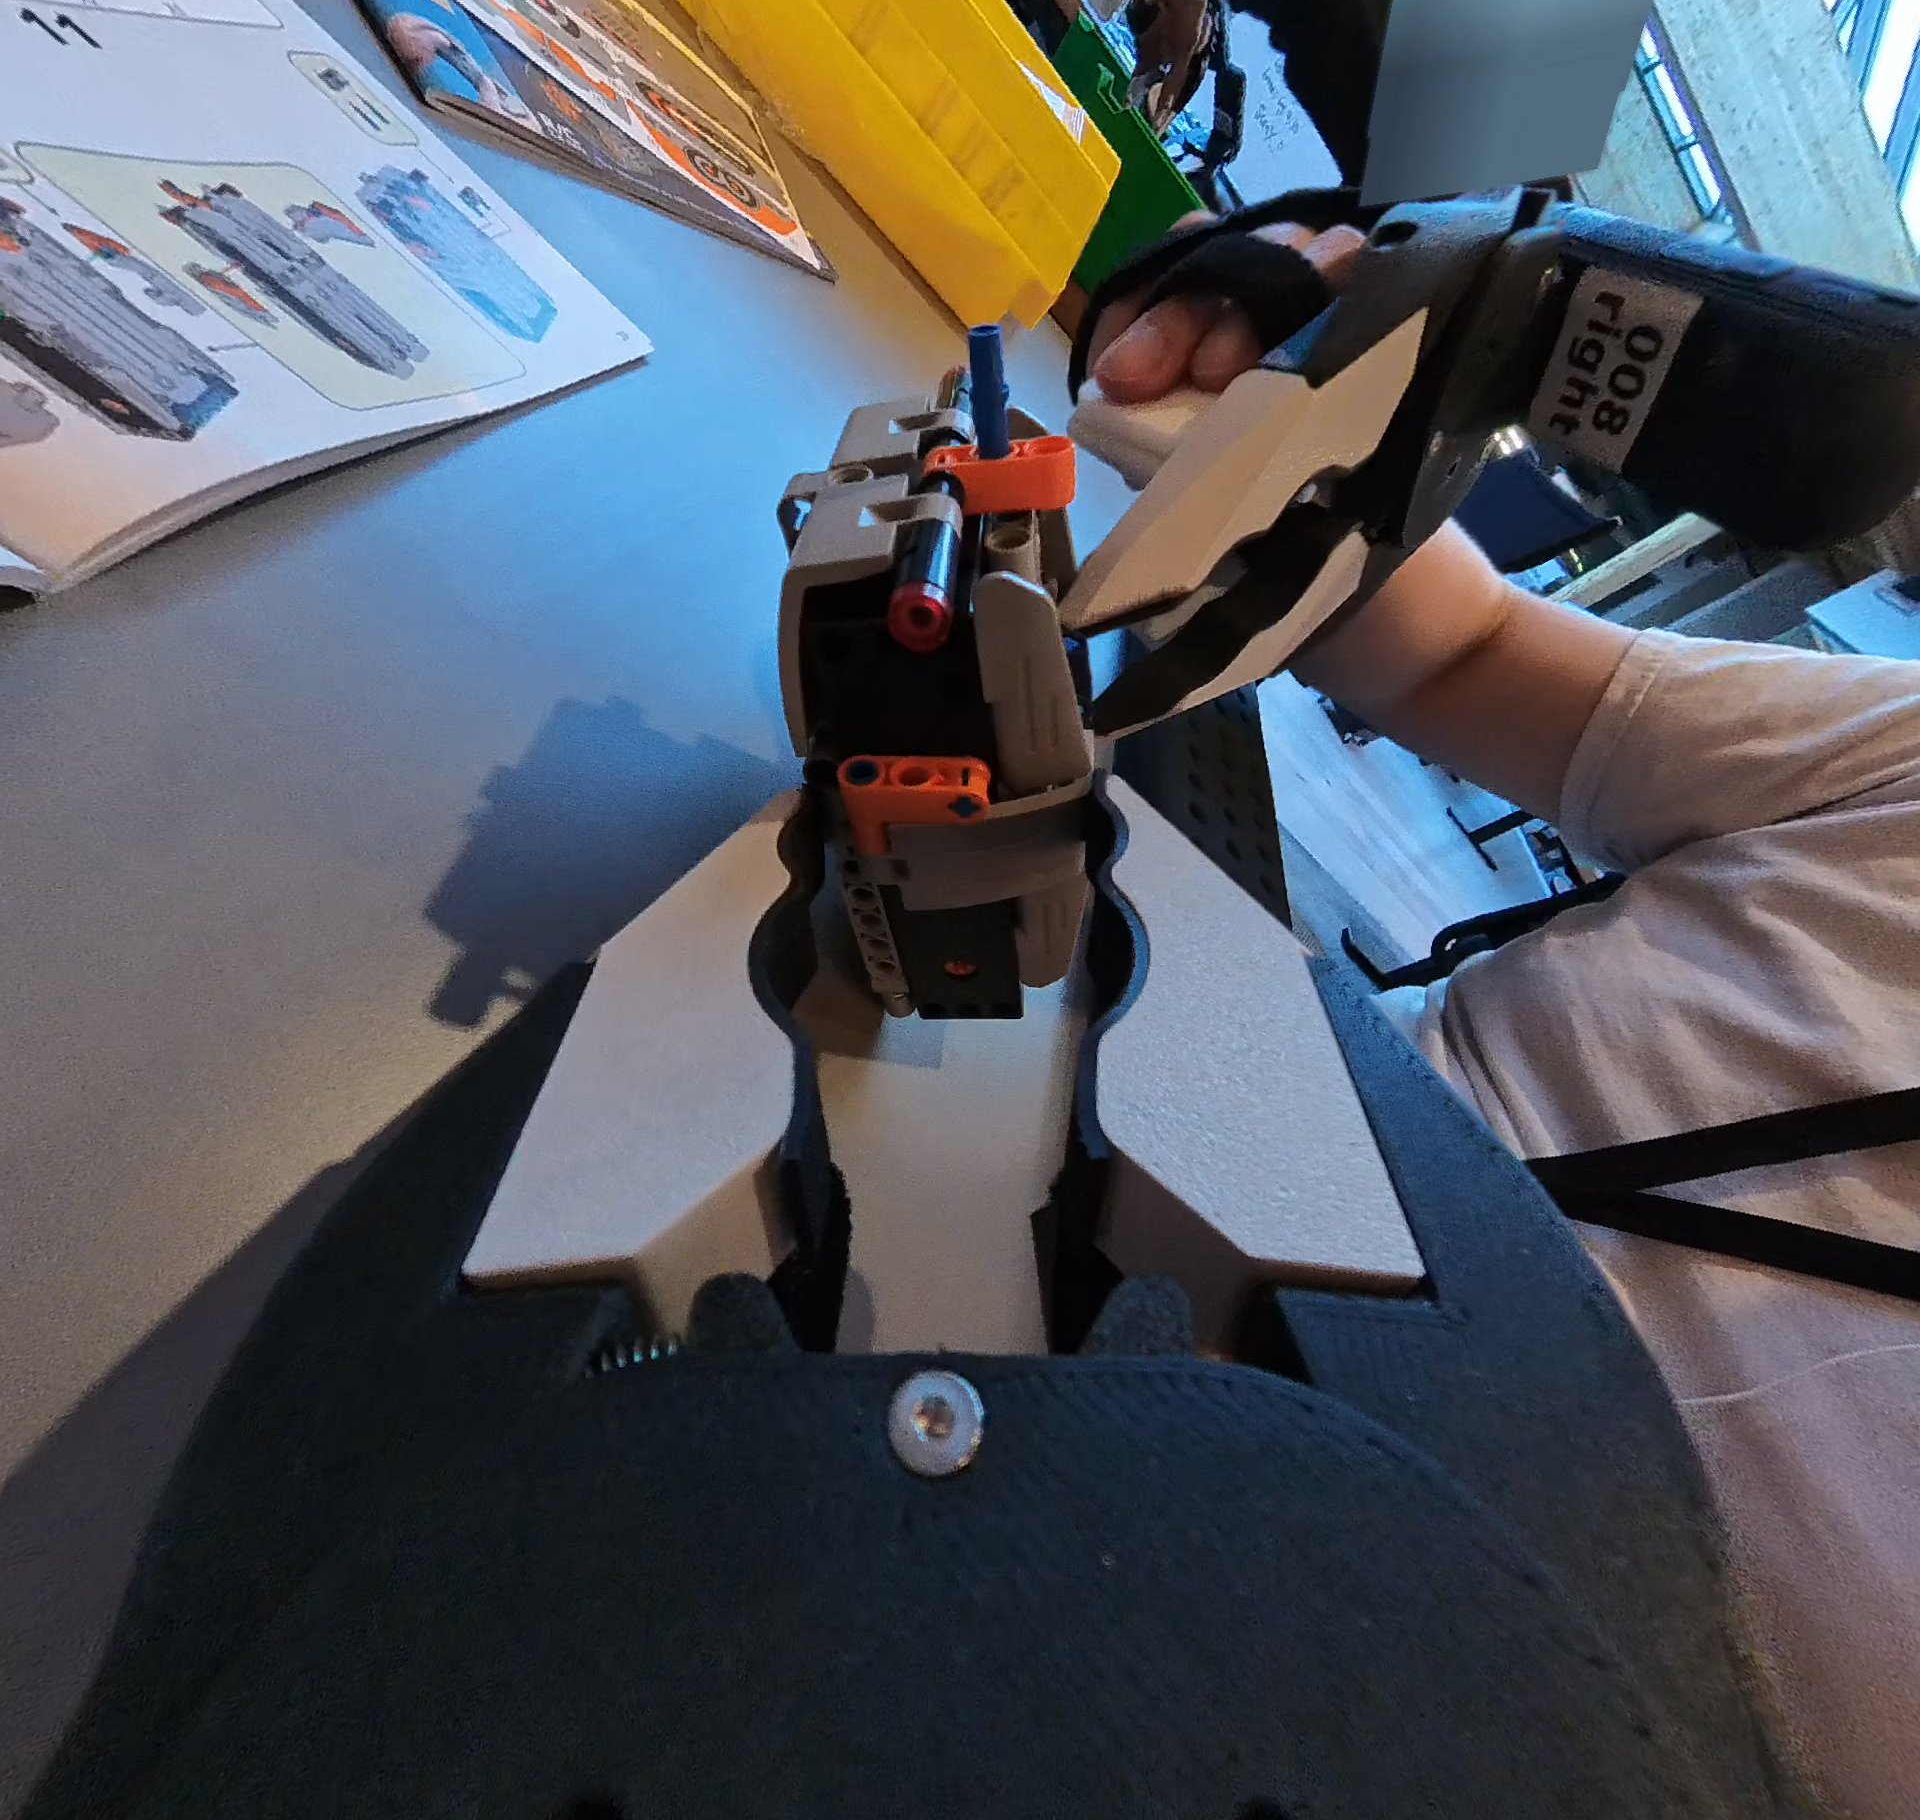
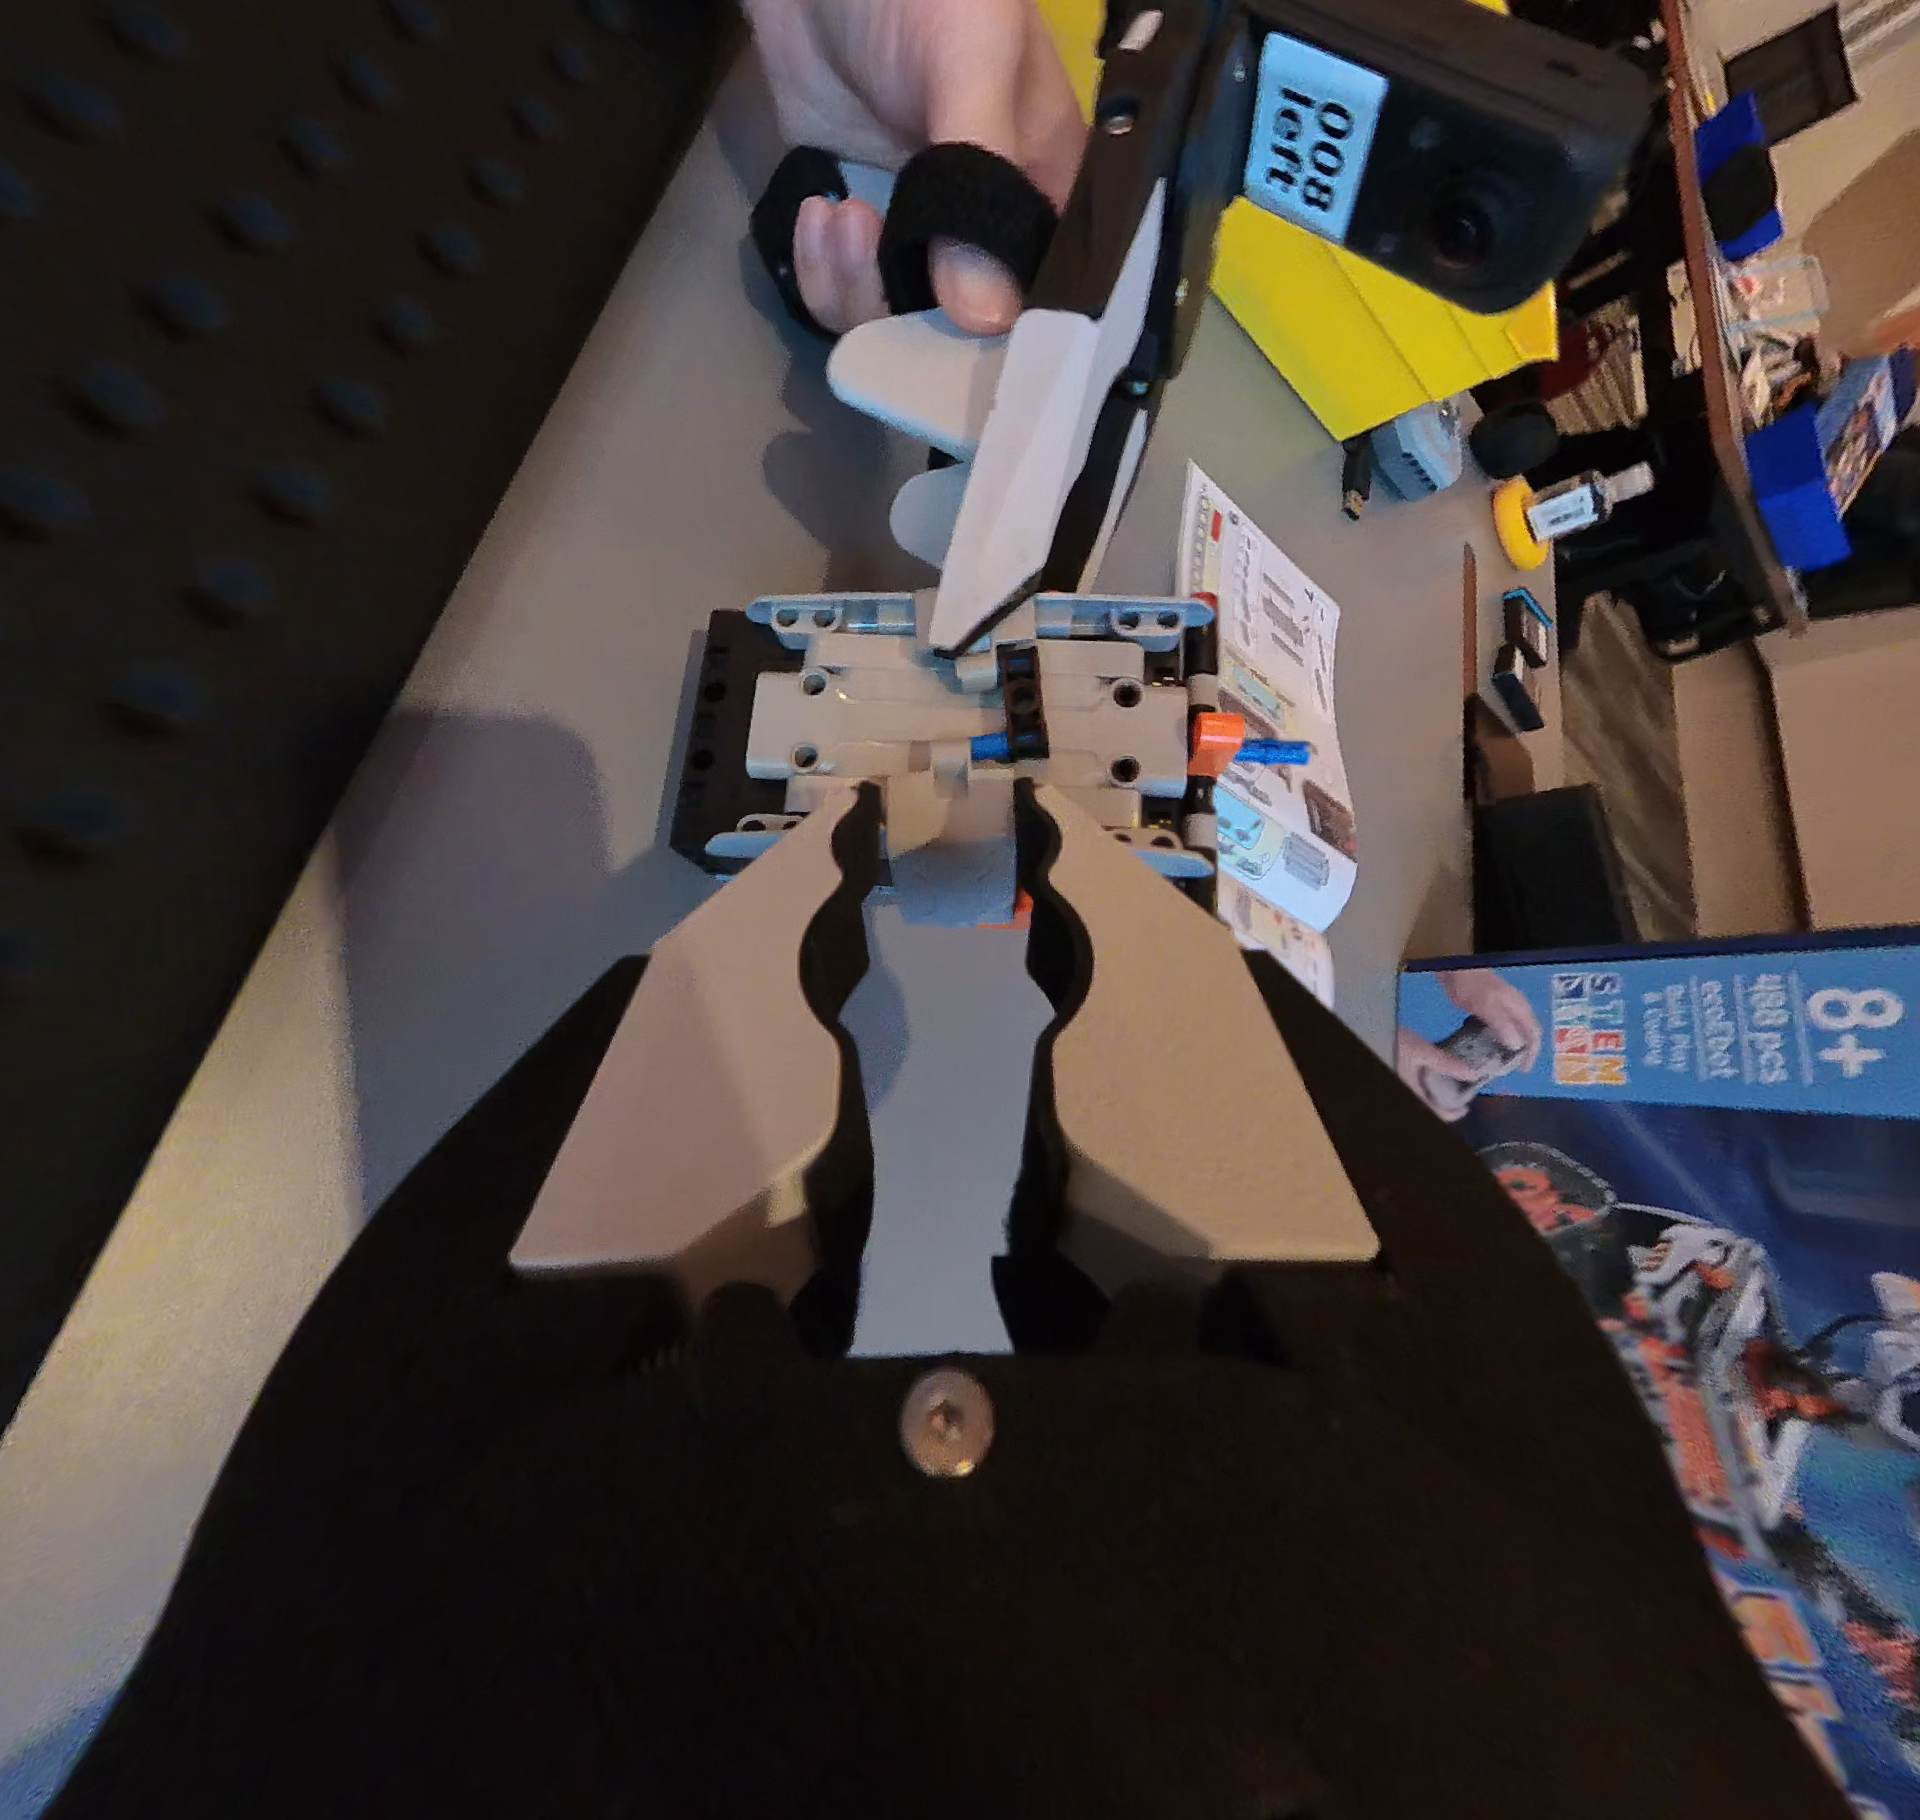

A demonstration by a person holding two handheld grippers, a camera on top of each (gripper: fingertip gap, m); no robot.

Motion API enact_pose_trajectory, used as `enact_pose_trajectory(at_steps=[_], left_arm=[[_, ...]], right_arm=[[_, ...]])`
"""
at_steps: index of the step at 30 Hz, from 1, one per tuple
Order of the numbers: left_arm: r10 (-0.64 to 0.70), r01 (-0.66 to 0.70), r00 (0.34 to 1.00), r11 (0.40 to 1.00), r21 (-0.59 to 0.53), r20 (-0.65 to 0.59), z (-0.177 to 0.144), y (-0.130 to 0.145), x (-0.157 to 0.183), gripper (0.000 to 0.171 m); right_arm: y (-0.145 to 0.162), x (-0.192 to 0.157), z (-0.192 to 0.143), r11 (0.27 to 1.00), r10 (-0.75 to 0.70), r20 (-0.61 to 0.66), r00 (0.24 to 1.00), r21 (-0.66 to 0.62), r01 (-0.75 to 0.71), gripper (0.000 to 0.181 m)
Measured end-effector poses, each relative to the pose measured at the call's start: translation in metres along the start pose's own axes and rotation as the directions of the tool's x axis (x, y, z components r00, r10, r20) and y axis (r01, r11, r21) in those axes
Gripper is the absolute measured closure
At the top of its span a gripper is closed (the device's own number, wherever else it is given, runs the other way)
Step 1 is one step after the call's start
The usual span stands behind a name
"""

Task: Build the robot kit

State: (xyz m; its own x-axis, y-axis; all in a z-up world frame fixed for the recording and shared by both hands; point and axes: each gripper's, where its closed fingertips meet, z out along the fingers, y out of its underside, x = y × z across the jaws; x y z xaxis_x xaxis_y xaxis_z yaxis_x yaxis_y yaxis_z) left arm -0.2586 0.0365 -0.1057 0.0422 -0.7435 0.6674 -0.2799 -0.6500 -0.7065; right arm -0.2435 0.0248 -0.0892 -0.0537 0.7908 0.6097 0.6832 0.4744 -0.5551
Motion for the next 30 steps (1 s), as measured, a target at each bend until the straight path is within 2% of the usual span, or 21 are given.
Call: enact_pose_trajectory(at_steps=[5,7,16,25,30], left_arm=[[-0.021,0.021,1.000,1.000,0.015,-0.021,-0.0014,-0.0005,0.0003,0.122],[-0.052,0.054,0.998,0.998,0.045,-0.046,-0.0021,-0.0046,0.0023,0.116],[-0.185,0.190,0.980,0.979,0.078,-0.073,-0.0038,-0.0060,-0.0040,0.123],[-0.180,0.182,0.982,0.982,0.054,-0.051,-0.0043,-0.0034,-0.0050,0.123],[-0.186,0.187,0.981,0.982,0.026,-0.058,-0.0036,0.0002,-0.0039,0.123]], right_arm=[[-0.0004,0.0008,0.0013,0.995,0.087,-0.006,0.996,0.046,-0.087,0.158],[0.0014,0.0023,0.0011,0.994,0.099,-0.016,0.995,0.057,-0.098,0.158],[-0.0001,0.0018,0.0042,0.978,0.163,-0.008,0.987,0.130,-0.160,0.158],[0.0001,0.0030,0.0068,0.975,0.198,-0.053,0.979,0.117,-0.191,0.158],[-0.0008,0.0024,0.0078,0.984,0.143,-0.060,0.988,0.113,-0.136,0.158]])
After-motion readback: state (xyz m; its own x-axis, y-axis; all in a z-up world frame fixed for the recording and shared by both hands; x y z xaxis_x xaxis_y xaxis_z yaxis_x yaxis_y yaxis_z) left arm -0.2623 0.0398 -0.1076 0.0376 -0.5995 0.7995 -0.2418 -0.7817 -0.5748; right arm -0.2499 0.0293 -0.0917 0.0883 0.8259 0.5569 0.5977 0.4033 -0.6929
